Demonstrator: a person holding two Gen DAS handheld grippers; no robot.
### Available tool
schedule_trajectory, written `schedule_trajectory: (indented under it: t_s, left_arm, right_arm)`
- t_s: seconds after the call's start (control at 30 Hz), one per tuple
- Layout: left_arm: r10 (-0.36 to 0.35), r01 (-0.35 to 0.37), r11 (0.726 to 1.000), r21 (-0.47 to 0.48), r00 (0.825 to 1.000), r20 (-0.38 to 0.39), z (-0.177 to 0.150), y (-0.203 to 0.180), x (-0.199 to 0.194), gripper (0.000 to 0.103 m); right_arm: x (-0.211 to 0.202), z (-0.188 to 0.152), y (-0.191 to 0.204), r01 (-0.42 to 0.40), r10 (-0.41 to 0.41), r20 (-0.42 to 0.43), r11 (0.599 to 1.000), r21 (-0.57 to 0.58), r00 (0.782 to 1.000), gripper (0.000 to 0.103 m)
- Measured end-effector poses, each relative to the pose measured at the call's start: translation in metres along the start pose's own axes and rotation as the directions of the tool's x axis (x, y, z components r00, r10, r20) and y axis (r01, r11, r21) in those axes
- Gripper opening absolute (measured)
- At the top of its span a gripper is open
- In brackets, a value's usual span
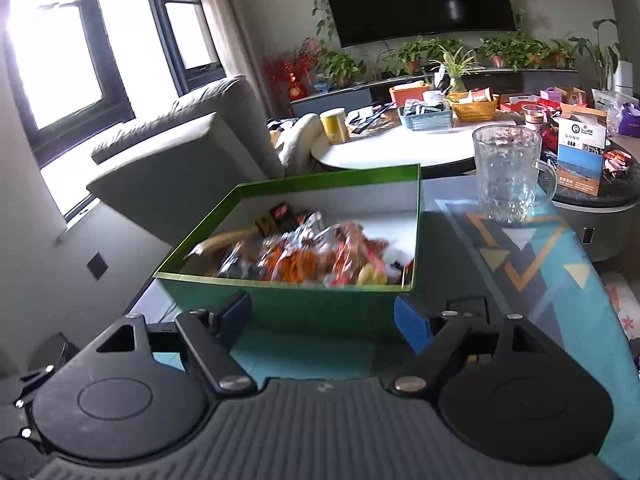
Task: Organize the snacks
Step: 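Grasp black stick snack with left gripper while right grasps white-yellow printed packet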
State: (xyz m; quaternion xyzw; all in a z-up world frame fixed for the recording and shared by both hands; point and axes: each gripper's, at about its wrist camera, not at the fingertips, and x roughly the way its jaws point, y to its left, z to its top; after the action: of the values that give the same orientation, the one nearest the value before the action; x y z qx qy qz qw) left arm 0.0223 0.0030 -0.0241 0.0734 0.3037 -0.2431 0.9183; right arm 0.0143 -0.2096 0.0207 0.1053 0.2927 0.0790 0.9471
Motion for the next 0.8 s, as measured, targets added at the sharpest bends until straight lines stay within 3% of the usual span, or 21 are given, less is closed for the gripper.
schedule_trajectory:
  t_s: [0.17, 0.3, 0.47, 0.57, 0.63, 0.67, 0.77, 0.8]
  left_arm:
    - [-0.117, 0.122, 0.987, 0.102, 0.992, -0.056, -0.012, -0.008, -0.009, 0.07]
    - [-0.197, 0.216, 0.947, 0.237, 0.975, -0.102, -0.019, -0.014, -0.012, 0.07]
    - [-0.206, 0.24, 0.921, 0.307, 0.968, -0.14, -0.023, -0.023, 0.001, 0.07]
    - [-0.198, 0.236, 0.923, 0.303, 0.969, -0.15, -0.027, -0.025, 0.013, 0.069]
    - [-0.221, 0.253, 0.934, 0.252, 0.964, -0.152, -0.029, -0.021, 0.019, 0.063]
    - [-0.241, 0.27, 0.939, 0.214, 0.958, -0.152, -0.028, -0.018, 0.022, 0.054]
    - [-0.214, 0.23, 0.962, 0.146, 0.969, -0.12, -0.026, -0.011, 0.023, 0.032]
    - [-0.195, 0.209, 0.971, 0.115, 0.974, -0.117, -0.025, -0.008, 0.024, 0.031]
  right_arm:
    - [-0.018, -0.013, 0.01, -0.008, 0.008, -0.013, 0.998, -0.056, 1.0, 0.082]
    - [-0.03, -0.023, 0.013, -0.004, 0.003, -0.013, 0.996, -0.085, 1.0, 0.082]
    - [-0.04, -0.041, 0.01, -0.017, 0.009, -0.051, 0.989, -0.144, 0.999, 0.082]
    - [-0.04, -0.054, 0.003, -0.104, 0.083, -0.137, 0.982, -0.155, 0.987, 0.082]
    - [-0.038, -0.064, 0.001, -0.15, 0.117, -0.193, 0.974, -0.167, 0.974, 0.083]
    - [-0.037, -0.069, 0.001, -0.161, 0.121, -0.212, 0.97, -0.182, 0.97, 0.085]
    - [-0.036, -0.083, 0.003, -0.161, 0.102, -0.236, 0.956, -0.246, 0.966, 0.089]
    - [-0.037, -0.086, 0.005, -0.152, 0.092, -0.236, 0.955, -0.254, 0.968, 0.09]
